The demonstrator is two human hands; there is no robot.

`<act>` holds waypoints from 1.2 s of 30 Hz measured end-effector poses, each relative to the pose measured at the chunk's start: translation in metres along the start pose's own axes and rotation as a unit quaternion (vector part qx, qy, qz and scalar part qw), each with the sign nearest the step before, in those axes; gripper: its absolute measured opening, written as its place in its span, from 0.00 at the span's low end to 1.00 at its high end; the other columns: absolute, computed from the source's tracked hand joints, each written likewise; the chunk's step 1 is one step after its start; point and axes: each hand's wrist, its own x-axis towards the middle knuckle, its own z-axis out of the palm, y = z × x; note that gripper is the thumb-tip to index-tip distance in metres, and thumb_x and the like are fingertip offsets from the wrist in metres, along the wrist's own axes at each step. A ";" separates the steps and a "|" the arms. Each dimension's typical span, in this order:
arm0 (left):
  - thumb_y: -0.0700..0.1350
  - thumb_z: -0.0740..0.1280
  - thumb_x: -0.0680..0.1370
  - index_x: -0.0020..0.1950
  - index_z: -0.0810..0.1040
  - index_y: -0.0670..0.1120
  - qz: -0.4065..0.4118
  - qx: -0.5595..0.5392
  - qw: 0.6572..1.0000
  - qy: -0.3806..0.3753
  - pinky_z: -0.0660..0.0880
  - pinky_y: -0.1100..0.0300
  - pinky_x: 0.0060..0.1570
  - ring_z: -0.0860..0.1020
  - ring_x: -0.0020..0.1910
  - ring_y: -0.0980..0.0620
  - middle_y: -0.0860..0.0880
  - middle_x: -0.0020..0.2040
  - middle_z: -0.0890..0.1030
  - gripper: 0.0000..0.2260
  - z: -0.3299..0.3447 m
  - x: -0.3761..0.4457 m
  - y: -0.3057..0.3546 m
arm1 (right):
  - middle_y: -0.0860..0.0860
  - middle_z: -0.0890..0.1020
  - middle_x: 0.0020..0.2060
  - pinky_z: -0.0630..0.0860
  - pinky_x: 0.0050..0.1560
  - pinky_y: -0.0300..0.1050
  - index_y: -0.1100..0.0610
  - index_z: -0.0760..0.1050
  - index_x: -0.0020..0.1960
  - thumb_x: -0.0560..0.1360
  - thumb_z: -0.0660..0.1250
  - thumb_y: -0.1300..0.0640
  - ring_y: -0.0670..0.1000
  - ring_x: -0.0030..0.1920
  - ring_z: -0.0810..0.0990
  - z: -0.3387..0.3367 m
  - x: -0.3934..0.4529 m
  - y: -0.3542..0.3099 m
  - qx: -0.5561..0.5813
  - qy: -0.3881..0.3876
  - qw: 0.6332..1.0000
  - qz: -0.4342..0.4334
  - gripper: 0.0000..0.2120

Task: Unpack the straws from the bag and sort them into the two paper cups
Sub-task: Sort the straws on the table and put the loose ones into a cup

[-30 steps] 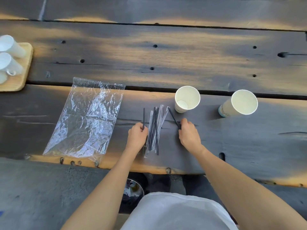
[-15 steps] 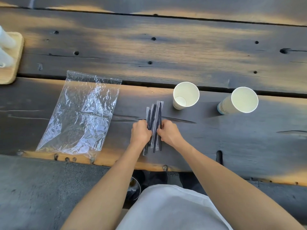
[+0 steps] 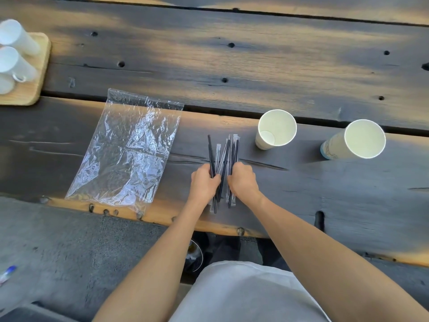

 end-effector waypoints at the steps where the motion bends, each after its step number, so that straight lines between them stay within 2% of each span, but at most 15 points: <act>1: 0.38 0.67 0.77 0.43 0.77 0.40 0.003 0.008 1.000 -0.008 0.63 0.63 0.31 0.72 0.36 0.51 0.50 0.33 0.76 0.04 0.002 0.001 0.001 | 0.62 0.77 0.50 0.72 0.41 0.50 0.57 0.60 0.35 0.77 0.62 0.65 0.66 0.52 0.79 0.001 0.000 0.000 0.001 0.003 1.000 0.005 0.16; 4: 0.38 0.67 0.76 0.40 0.77 0.40 -0.016 0.038 0.999 -0.034 0.63 0.64 0.26 0.73 0.34 0.48 0.47 0.35 0.76 0.04 0.008 0.004 0.006 | 0.62 0.77 0.50 0.72 0.41 0.50 0.59 0.64 0.38 0.77 0.62 0.65 0.65 0.51 0.79 0.000 -0.001 0.002 0.010 0.004 1.000 0.012 0.11; 6: 0.39 0.69 0.76 0.35 0.69 0.43 -0.031 0.062 0.997 -0.034 0.63 0.58 0.27 0.70 0.32 0.48 0.46 0.36 0.73 0.13 0.013 0.005 0.009 | 0.62 0.76 0.48 0.72 0.40 0.50 0.59 0.63 0.37 0.76 0.64 0.64 0.64 0.48 0.77 -0.002 0.000 0.005 0.023 -0.004 1.000 0.017 0.12; 8: 0.41 0.70 0.77 0.33 0.63 0.46 -0.042 0.091 0.995 -0.027 0.63 0.56 0.28 0.70 0.34 0.47 0.46 0.38 0.71 0.18 0.017 0.004 0.014 | 0.59 0.73 0.44 0.70 0.37 0.49 0.58 0.62 0.35 0.75 0.65 0.63 0.61 0.43 0.75 -0.003 0.002 0.009 0.044 -0.013 0.999 0.028 0.14; 11: 0.42 0.69 0.78 0.35 0.64 0.45 -0.060 0.120 0.991 -0.022 0.65 0.55 0.29 0.71 0.39 0.45 0.46 0.41 0.71 0.17 0.019 0.001 0.021 | 0.58 0.74 0.41 0.71 0.33 0.49 0.58 0.63 0.35 0.73 0.66 0.62 0.57 0.37 0.73 -0.004 0.004 0.015 0.087 -0.019 0.995 0.034 0.14; 13: 0.41 0.68 0.78 0.37 0.67 0.43 -0.068 0.116 0.991 -0.029 0.68 0.53 0.33 0.72 0.41 0.44 0.44 0.44 0.71 0.13 0.019 0.003 0.025 | 0.57 0.75 0.39 0.76 0.33 0.53 0.59 0.65 0.36 0.72 0.66 0.61 0.56 0.35 0.74 -0.005 0.003 0.018 0.123 -0.025 0.992 0.032 0.12; 15: 0.39 0.67 0.77 0.36 0.66 0.42 -0.074 0.098 0.992 -0.033 0.68 0.54 0.35 0.71 0.37 0.46 0.43 0.44 0.72 0.12 0.018 0.006 0.026 | 0.57 0.75 0.36 0.75 0.33 0.51 0.58 0.65 0.37 0.72 0.66 0.61 0.55 0.33 0.74 -0.008 0.002 0.020 0.143 -0.038 0.988 0.030 0.10; 19: 0.41 0.66 0.73 0.34 0.65 0.43 -0.080 0.039 0.994 -0.059 0.65 0.57 0.28 0.69 0.30 0.47 0.44 0.35 0.73 0.12 0.005 0.008 0.022 | 0.56 0.76 0.29 0.69 0.29 0.42 0.58 0.66 0.39 0.74 0.65 0.62 0.54 0.28 0.72 -0.018 -0.004 0.022 0.203 -0.080 0.976 0.010 0.09; 22: 0.45 0.62 0.75 0.38 0.71 0.44 -0.099 -0.077 0.986 -0.114 0.66 0.59 0.28 0.70 0.30 0.46 0.45 0.31 0.73 0.07 -0.006 0.003 0.014 | 0.56 0.78 0.28 0.72 0.30 0.43 0.60 0.69 0.43 0.78 0.66 0.60 0.52 0.26 0.73 -0.026 -0.010 0.023 0.270 -0.157 0.950 -0.022 0.08; 26: 0.46 0.60 0.79 0.44 0.76 0.45 -0.082 -0.185 0.970 -0.133 0.68 0.54 0.41 0.72 0.38 0.50 0.47 0.37 0.76 0.08 -0.011 -0.012 0.011 | 0.57 0.80 0.30 0.77 0.35 0.44 0.62 0.72 0.48 0.79 0.68 0.61 0.52 0.30 0.76 -0.036 -0.018 0.021 0.374 -0.218 0.901 -0.034 0.06; 30: 0.46 0.57 0.83 0.58 0.78 0.42 -0.052 -0.284 0.944 -0.159 0.78 0.53 0.51 0.82 0.46 0.47 0.43 0.48 0.84 0.12 -0.015 -0.027 0.014 | 0.59 0.78 0.32 0.75 0.31 0.39 0.63 0.74 0.46 0.78 0.68 0.62 0.53 0.31 0.77 -0.049 -0.030 0.014 0.371 -0.196 0.905 -0.068 0.06; 32: 0.45 0.56 0.85 0.60 0.75 0.42 -0.046 -0.347 0.921 -0.171 0.78 0.52 0.46 0.82 0.41 0.46 0.41 0.44 0.84 0.12 -0.017 -0.035 0.020 | 0.60 0.77 0.31 0.72 0.27 0.37 0.62 0.73 0.44 0.78 0.68 0.62 0.52 0.29 0.77 -0.055 -0.036 0.011 0.336 -0.176 0.920 -0.101 0.06; 34: 0.44 0.55 0.86 0.60 0.73 0.41 -0.054 -0.397 0.900 -0.174 0.76 0.55 0.37 0.78 0.34 0.47 0.41 0.38 0.81 0.10 -0.019 -0.042 0.026 | 0.56 0.77 0.30 0.70 0.26 0.36 0.60 0.72 0.40 0.78 0.69 0.61 0.46 0.25 0.74 -0.058 -0.039 0.009 0.307 -0.147 0.932 -0.121 0.09; 36: 0.43 0.55 0.86 0.58 0.72 0.40 -0.061 -0.433 0.883 -0.170 0.72 0.59 0.30 0.74 0.30 0.50 0.44 0.36 0.76 0.09 -0.020 -0.047 0.030 | 0.50 0.77 0.28 0.68 0.27 0.39 0.58 0.72 0.39 0.77 0.70 0.60 0.45 0.25 0.72 -0.060 -0.040 0.008 0.300 -0.125 0.936 -0.134 0.11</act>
